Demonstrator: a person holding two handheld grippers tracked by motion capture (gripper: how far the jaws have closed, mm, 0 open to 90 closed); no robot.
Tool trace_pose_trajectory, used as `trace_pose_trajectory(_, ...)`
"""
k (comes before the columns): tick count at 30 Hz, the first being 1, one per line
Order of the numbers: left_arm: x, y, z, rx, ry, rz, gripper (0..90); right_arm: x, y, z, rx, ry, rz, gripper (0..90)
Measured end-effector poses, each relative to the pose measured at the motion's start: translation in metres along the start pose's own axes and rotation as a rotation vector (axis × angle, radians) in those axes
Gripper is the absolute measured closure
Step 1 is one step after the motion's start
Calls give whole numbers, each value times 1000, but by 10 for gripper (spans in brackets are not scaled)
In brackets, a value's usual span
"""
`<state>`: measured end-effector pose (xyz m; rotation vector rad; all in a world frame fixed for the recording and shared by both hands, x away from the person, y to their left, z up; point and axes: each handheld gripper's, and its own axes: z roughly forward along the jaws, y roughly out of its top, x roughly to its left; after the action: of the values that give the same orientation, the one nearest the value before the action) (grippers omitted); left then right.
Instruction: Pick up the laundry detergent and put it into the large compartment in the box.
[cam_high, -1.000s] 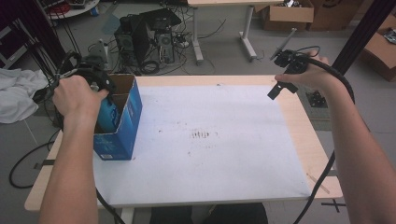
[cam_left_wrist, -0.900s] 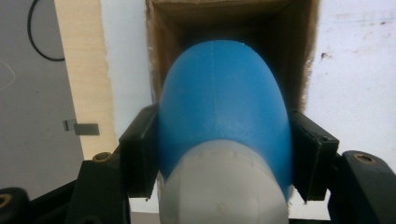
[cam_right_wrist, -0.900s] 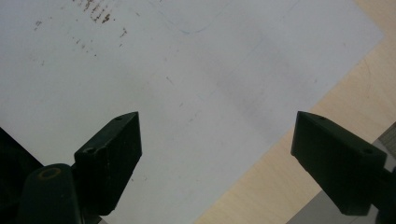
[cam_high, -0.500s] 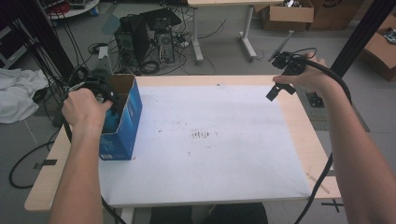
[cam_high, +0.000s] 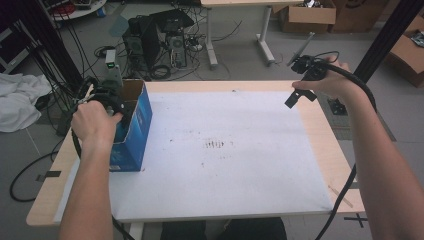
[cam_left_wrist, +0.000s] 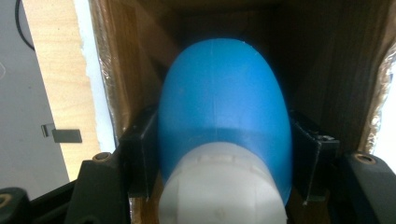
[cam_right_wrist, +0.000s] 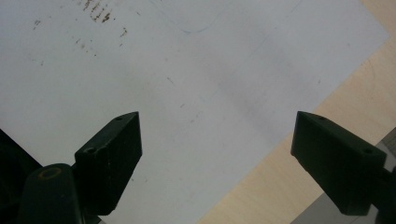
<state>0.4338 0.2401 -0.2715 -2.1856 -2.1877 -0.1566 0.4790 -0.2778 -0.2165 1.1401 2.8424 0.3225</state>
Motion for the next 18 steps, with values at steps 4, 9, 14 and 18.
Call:
trace_pose_trajectory(4,0,-1,0,-1,1,2,379,0,-1,0,-3,0,1,165)
trace_pose_trajectory(9,0,-2,1,3,2,6,377,0,-2,0,-2,1,2,165)
trace_pose_trajectory(14,-1,-2,1,3,1,0,375,0,-3,0,-5,4,4,165)
trace_pose_trajectory(18,-2,-2,1,-4,-3,1,372,0,-3,-1,-7,4,3,165)
